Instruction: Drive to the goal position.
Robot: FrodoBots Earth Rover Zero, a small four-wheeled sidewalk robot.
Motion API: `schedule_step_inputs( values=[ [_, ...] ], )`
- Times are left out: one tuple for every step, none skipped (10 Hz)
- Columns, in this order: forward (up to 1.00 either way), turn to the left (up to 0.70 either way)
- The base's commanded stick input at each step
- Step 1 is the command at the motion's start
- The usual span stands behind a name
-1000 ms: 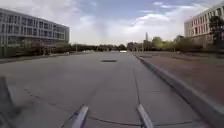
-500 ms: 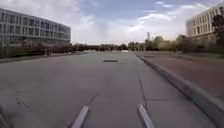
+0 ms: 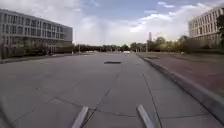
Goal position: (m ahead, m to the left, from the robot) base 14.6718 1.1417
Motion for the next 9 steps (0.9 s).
schedule_step_inputs(
  values=[
    [0.70,-0.14],
    [0.70,-0.14],
    [0.70,-0.14],
    [0.70,-0.14],
    [0.70,-0.14],
    [0.70,-0.14],
    [0.70,-0.14],
    [0.70,-0.14],
    [0.70,-0.14]
  ],
)
